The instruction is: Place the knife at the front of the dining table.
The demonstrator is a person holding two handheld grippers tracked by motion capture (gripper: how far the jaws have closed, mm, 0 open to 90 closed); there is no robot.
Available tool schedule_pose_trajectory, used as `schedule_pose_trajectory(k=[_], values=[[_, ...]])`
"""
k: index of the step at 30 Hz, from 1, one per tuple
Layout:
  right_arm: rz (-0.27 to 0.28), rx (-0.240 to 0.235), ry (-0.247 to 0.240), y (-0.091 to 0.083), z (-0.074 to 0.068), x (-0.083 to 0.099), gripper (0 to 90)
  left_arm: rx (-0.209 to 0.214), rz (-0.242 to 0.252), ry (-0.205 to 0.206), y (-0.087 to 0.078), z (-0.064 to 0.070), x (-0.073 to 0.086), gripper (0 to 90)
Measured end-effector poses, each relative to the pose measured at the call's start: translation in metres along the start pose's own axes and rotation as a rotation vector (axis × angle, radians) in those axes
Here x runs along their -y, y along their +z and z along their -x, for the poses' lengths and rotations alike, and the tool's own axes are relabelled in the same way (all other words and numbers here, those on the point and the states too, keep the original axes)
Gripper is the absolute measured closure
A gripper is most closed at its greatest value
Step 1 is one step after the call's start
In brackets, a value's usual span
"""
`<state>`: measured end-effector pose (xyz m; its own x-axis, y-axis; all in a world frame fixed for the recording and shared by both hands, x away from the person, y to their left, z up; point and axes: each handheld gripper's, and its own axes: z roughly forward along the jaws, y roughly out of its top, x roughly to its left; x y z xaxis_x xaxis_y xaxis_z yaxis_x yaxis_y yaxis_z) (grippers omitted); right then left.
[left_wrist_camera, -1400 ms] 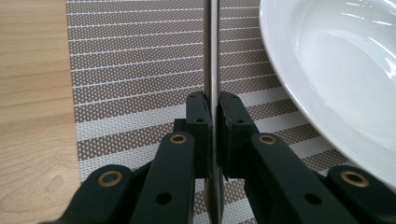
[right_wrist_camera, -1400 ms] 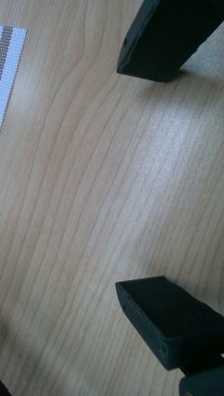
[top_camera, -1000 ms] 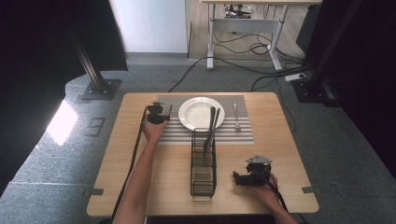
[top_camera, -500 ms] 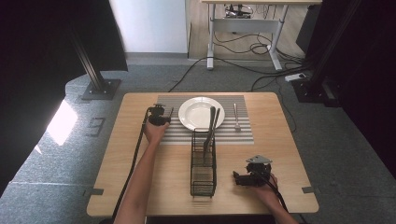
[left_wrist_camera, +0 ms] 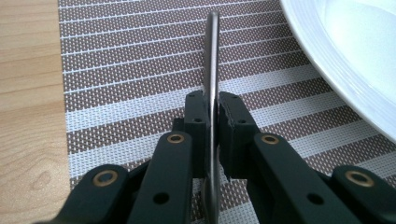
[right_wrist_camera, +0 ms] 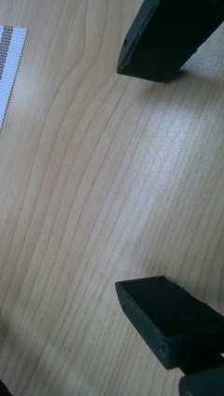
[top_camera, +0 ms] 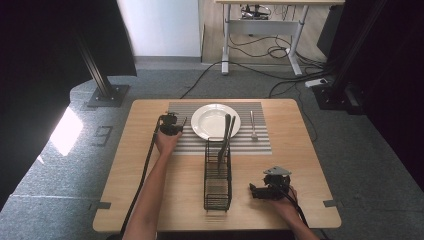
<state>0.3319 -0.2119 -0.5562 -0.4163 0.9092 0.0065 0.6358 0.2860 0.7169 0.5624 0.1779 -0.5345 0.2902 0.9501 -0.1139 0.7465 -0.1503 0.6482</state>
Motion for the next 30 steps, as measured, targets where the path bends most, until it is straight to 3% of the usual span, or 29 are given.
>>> schedule_pose_trajectory(k=[6,10,12,18,21,24,27,30], values=[[0.000,-0.001,-0.003,0.000,0.000,0.000,0.4,-0.029,0.006,0.027,-0.003,-0.004,0.003,78.5],[0.001,-0.001,-0.002,0.000,0.000,0.000,0.4,-0.011,0.002,0.009,-0.005,-0.007,0.003,77.6],[0.001,-0.001,-0.003,0.000,0.000,0.000,0.5,-0.011,-0.003,0.025,-0.005,-0.007,0.004,70.7],[0.002,-0.001,-0.002,0.000,0.000,0.000,0.8,-0.001,-0.010,0.063,-0.014,-0.004,0.010,66.4],[0.003,-0.001,-0.002,0.000,0.000,0.000,1.0,-0.025,-0.028,0.090,-0.017,-0.003,0.016,67.2],[0.005,-0.001,-0.005,-0.001,-0.001,0.000,1.3,-0.035,-0.032,0.101,-0.022,-0.003,0.021,74.6],[0.005,-0.001,-0.006,-0.001,-0.001,0.000,1.2,-0.042,-0.034,0.112,-0.023,-0.002,0.021,80.3],[0.004,-0.001,-0.005,0.000,-0.001,0.000,1.2,-0.039,-0.058,0.104,-0.022,-0.001,0.017,80.5]])
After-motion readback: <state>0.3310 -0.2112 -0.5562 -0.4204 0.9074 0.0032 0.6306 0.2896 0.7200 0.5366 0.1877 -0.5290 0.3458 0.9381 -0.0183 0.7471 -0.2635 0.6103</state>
